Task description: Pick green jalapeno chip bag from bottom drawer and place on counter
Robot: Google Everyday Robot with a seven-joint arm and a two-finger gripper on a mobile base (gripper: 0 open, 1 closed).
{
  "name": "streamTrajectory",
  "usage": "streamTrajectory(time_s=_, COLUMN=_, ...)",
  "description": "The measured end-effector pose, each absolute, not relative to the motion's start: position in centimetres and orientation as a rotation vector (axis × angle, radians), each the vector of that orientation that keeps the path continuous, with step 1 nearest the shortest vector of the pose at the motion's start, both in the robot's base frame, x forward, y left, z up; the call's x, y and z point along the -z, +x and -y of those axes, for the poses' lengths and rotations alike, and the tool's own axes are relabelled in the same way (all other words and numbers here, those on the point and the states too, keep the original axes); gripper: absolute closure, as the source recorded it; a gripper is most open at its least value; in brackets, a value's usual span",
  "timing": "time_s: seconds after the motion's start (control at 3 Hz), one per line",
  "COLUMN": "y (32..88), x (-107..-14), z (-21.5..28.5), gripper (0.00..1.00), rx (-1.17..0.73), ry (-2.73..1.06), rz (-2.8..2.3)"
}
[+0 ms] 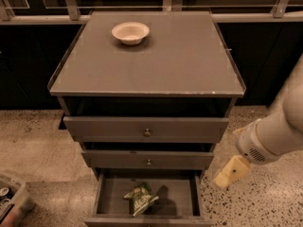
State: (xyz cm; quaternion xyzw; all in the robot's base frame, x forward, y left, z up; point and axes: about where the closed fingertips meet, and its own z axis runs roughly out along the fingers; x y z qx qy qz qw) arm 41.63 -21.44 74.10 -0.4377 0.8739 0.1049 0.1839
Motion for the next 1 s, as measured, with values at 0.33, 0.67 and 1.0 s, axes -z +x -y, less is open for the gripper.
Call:
streamTrajectory(time_s=0.33, y=40.1, x=-68.0, z=20.6, gripper=0.00, rx=-0.365, ry=-1.148, rz=-2.534)
streamTrajectory(time_s=0.67, y=39.6, x=-62.7, z=19.2, gripper=0.00, rx=-0.382, ry=-1.060, rz=-2.541)
streamTrajectory(time_s=1.0, y=41.3, x=-63.0, z=19.3, gripper=0.00, rx=-0.330, ry=-1.021, rz=-2.495)
